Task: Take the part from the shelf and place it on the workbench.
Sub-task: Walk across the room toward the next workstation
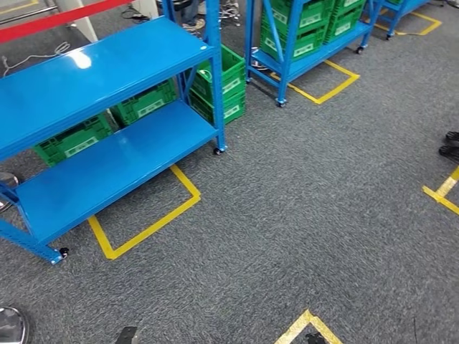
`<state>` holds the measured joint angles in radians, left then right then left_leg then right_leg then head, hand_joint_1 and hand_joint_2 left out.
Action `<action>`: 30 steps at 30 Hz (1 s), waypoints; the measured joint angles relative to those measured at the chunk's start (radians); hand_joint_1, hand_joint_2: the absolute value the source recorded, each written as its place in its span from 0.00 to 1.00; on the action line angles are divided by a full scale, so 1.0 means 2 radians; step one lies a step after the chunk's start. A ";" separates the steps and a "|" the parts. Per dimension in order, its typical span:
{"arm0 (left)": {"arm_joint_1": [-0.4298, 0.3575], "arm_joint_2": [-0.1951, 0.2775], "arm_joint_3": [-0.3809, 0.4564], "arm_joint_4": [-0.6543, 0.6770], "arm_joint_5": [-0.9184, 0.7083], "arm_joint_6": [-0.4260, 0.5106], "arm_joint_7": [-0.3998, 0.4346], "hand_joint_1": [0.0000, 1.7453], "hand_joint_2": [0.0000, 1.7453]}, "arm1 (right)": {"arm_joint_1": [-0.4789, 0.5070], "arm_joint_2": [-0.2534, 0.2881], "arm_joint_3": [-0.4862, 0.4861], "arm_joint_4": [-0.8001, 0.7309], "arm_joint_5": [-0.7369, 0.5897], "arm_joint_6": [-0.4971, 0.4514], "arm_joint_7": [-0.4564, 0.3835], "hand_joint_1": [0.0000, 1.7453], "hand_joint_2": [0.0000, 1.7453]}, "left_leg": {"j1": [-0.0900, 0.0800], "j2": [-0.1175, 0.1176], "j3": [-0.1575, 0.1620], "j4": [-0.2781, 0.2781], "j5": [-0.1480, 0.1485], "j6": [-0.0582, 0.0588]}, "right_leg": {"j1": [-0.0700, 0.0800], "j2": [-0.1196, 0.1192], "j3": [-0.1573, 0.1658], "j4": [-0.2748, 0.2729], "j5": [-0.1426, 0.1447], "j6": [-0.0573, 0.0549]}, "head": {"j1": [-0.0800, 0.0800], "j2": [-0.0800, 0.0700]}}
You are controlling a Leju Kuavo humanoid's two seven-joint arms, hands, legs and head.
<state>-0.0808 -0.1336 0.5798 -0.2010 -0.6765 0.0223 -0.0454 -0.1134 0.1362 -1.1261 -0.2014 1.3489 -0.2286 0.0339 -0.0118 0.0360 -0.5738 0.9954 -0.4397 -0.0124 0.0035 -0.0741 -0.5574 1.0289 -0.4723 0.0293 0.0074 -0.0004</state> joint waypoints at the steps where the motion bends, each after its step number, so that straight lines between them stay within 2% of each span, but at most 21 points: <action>1: 0.001 0.000 0.000 0.000 -0.001 0.000 0.000 0.00 0.00 | -0.001 0.000 0.000 0.000 0.000 0.000 0.000 0.00 0.00 | 0.001 -0.004 0.000 -0.001 0.001 0.002 | 0.000 0.000 0.001 0.000 -0.001 0.003 | 0.000 0.000; 3: 0.002 0.000 0.000 0.000 -0.002 0.001 0.000 0.00 0.00 | -0.002 0.000 0.000 0.000 0.000 -0.001 -0.001 0.00 0.00 | 0.004 -0.011 0.001 -0.003 0.003 0.007 | -0.002 0.013 -0.005 0.017 -0.015 0.009 | 0.002 0.000; 5: 0.001 0.000 0.000 0.000 -0.003 0.001 0.000 0.00 0.00 | -0.001 0.000 0.000 0.000 0.000 -0.001 -0.001 0.00 0.00 | 0.005 -0.019 0.001 -0.004 0.004 0.010 | -0.003 0.030 -0.032 0.075 -0.045 0.013 | 0.004 0.000; 6: 0.001 0.000 0.000 0.000 -0.003 0.001 0.000 0.00 0.00 | 0.000 0.000 0.000 0.000 0.000 -0.001 -0.001 0.00 0.00 | 0.005 -0.023 0.001 -0.004 0.005 0.011 | -0.003 0.033 -0.048 0.109 -0.058 0.014 | 0.004 0.000; 7: 0.001 0.000 0.000 0.000 -0.003 0.001 0.000 0.00 0.00 | 0.000 0.000 0.000 0.000 0.000 -0.001 -0.001 0.00 0.00 | 0.005 -0.028 0.001 -0.003 0.005 0.011 | -0.003 0.034 -0.061 0.134 -0.064 0.014 | 0.004 0.000; 8: 0.002 0.000 0.000 0.000 -0.003 0.001 0.000 0.00 0.00 | 0.001 0.000 0.000 0.000 0.000 -0.001 -0.001 0.00 0.00 | 0.005 -0.033 0.001 -0.003 0.005 0.011 | -0.003 0.035 -0.065 0.140 -0.060 0.014 | 0.005 0.000; 9: 0.002 0.000 0.000 0.000 -0.003 0.001 0.000 0.00 0.00 | 0.001 0.000 0.000 0.000 0.000 -0.001 -0.001 0.00 0.00 | 0.006 -0.038 0.002 -0.003 0.005 0.011 | -0.003 0.036 -0.060 0.126 -0.047 0.014 | 0.005 0.000; 10: 0.002 0.000 0.000 0.000 -0.003 0.001 0.000 0.00 0.00 | 0.001 0.000 0.000 0.000 0.000 -0.001 -0.001 0.00 0.00 | 0.006 -0.043 0.002 -0.003 0.005 0.010 | -0.004 0.038 -0.047 0.095 -0.028 0.014 | 0.005 0.000; 12: 0.002 0.000 0.000 0.000 -0.004 0.001 0.000 0.00 0.00 | 0.001 0.000 0.000 0.000 0.000 -0.001 -0.001 0.00 0.00 | 0.006 -0.053 0.002 -0.001 0.004 0.006 | -0.008 0.055 -0.016 0.030 -0.002 0.013 | 0.005 0.000; 14: 0.001 0.000 0.000 0.000 -0.005 0.001 0.000 0.00 0.00 | 0.000 0.000 0.000 0.000 0.000 -0.001 -0.001 0.00 0.00 | 0.006 -0.060 -0.001 -0.001 0.006 0.000 | -0.009 0.067 -0.003 0.002 0.002 0.009 | 0.005 0.000; 16: 0.003 0.001 0.000 0.000 -0.006 0.001 0.000 0.00 0.00 | -0.001 0.000 0.000 0.000 0.000 -0.001 -0.001 0.00 0.00 | 0.008 -0.065 -0.003 -0.002 0.008 -0.006 | -0.008 0.061 -0.002 0.000 0.004 0.002 | 0.005 0.000; 18: 0.004 0.001 0.000 0.000 -0.007 0.001 0.000 0.00 0.00 | -0.001 0.001 0.000 0.000 0.000 -0.001 -0.001 0.00 0.00 | 0.008 -0.053 -0.010 0.010 -0.002 -0.011 | -0.008 0.053 -0.002 -0.001 0.006 -0.006 | 0.003 0.000; 20: 0.002 0.001 0.000 0.000 -0.008 0.001 0.000 0.00 0.00 | -0.001 0.001 0.000 0.000 0.000 -0.001 -0.001 0.00 0.00 | 0.007 -0.033 -0.034 0.062 -0.032 -0.015 | -0.008 0.043 -0.002 -0.002 0.006 -0.010 | 0.000 0.000; 21: 0.001 0.001 0.000 0.000 -0.008 0.001 0.000 0.00 0.00 | 0.000 0.001 0.000 0.000 0.000 -0.001 -0.001 0.00 0.00 | 0.007 -0.028 -0.050 0.097 -0.048 -0.017 | -0.007 0.037 -0.003 -0.002 0.006 -0.011 | -0.001 0.000; 22: 0.001 0.001 0.000 0.000 -0.008 0.001 0.000 0.00 0.00 | 0.001 0.001 0.000 0.000 0.000 -0.001 -0.001 0.00 0.00 | 0.007 -0.026 -0.064 0.124 -0.058 -0.017 | -0.007 0.031 -0.003 -0.002 0.006 -0.011 | -0.001 0.000; 23: 0.002 0.001 0.000 0.000 -0.008 0.001 0.000 0.00 0.00 | 0.001 0.001 0.000 0.000 0.000 -0.001 -0.001 0.00 0.00 | 0.007 -0.025 -0.070 0.138 -0.059 -0.018 | -0.006 0.026 -0.003 -0.002 0.005 -0.011 | -0.001 0.000; 24: 0.002 0.001 0.000 0.000 -0.009 0.001 0.000 0.00 0.00 | 0.001 0.001 0.000 0.000 0.000 -0.001 -0.001 0.00 0.00 | 0.007 -0.025 -0.066 0.132 -0.050 -0.017 | -0.006 0.022 -0.003 -0.002 0.005 -0.011 | -0.001 0.000; 25: 0.003 0.001 0.000 0.000 -0.009 0.000 0.000 0.00 0.00 | 0.001 0.001 0.000 0.000 0.001 -0.001 -0.001 0.00 0.00 | 0.007 -0.021 -0.053 0.107 -0.034 -0.015 | -0.006 0.018 -0.002 -0.002 0.005 -0.011 | -0.001 0.000; 27: 0.002 0.001 0.000 0.000 -0.009 0.000 0.000 0.00 0.00 | 0.000 0.001 0.000 0.000 0.001 -0.001 -0.001 0.00 0.00 | 0.004 -0.003 -0.017 0.041 -0.004 -0.011 | -0.004 0.010 -0.001 -0.001 0.003 -0.008 | -0.002 0.000; 29: -0.001 0.001 0.000 0.000 -0.009 0.000 0.000 0.00 0.00 | 0.000 0.001 0.000 0.000 0.001 -0.001 -0.001 0.00 0.00 | 0.001 0.010 0.000 0.004 0.003 -0.006 | -0.002 0.002 0.000 -0.001 0.001 -0.004 | -0.002 0.000; 30: -0.001 0.001 0.000 0.000 -0.009 0.000 0.000 0.00 0.00 | 0.000 0.001 0.000 0.000 0.001 -0.001 -0.001 0.00 0.00 | 0.000 0.008 0.001 -0.001 0.001 -0.004 | 0.000 -0.002 0.001 -0.001 0.001 -0.001 | -0.002 0.000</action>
<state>-0.0831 -0.1310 0.5798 -0.2010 -0.6945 0.0233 -0.0461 -0.1136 0.1381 -1.1258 -0.2014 1.3500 -0.2303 0.0326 -0.0111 0.0516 -0.5717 0.9940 -0.4368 -0.0194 0.0027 -0.0790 -0.5553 1.0268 -0.4706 0.0272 0.0025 -0.0004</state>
